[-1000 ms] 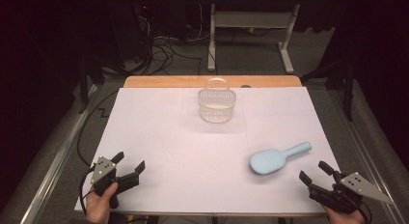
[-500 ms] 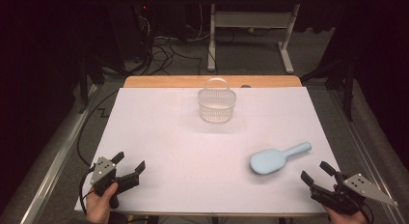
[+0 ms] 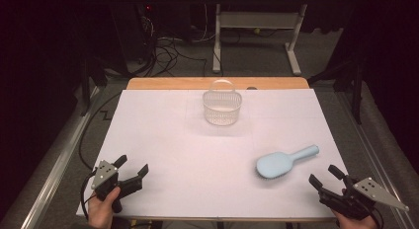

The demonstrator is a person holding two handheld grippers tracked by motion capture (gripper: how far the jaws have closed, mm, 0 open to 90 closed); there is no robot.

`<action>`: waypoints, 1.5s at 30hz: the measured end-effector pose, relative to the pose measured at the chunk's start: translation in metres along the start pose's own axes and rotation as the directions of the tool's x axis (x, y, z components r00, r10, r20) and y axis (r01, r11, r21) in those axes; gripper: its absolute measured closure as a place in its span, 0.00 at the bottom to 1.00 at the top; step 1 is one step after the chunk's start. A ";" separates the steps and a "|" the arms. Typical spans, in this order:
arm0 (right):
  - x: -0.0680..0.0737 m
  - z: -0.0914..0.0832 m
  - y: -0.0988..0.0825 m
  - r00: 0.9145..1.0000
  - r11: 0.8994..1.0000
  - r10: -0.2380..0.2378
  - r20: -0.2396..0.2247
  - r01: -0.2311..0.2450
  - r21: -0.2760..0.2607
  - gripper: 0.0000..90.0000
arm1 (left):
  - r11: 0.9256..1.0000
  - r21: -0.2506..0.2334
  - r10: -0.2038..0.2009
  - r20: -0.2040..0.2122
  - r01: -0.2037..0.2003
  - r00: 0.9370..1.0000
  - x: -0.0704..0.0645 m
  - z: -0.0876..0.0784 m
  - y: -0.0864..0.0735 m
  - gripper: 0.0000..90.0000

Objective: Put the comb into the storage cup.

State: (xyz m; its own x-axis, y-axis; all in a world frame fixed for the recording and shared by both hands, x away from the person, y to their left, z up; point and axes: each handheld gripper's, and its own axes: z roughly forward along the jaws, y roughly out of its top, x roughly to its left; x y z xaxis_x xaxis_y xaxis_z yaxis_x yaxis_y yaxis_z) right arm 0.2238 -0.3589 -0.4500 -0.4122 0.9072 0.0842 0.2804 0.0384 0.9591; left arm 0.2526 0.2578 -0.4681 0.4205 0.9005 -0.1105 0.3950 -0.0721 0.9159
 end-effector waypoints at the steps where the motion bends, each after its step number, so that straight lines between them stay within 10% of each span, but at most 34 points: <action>1: 0.000 0.000 0.000 1.000 1.000 0.002 -0.003 -0.002 -0.001 0.26 | 1.000 0.000 0.001 0.001 -0.001 1.000 0.000 0.000 0.000 0.17; 45: 0.012 0.037 0.027 0.997 0.999 -0.034 -0.067 0.035 0.022 0.28 | 1.000 0.004 0.010 0.003 -0.010 1.000 -0.001 0.003 0.001 0.17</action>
State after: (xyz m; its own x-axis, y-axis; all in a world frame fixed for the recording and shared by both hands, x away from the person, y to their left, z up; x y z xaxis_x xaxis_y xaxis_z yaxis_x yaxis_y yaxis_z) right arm 0.2591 -0.3313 -0.4328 -0.4785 0.8753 0.0699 0.2849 0.0795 0.9553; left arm 0.2547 0.2556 -0.4685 0.4268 0.8985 -0.1024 0.3941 -0.0828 0.9153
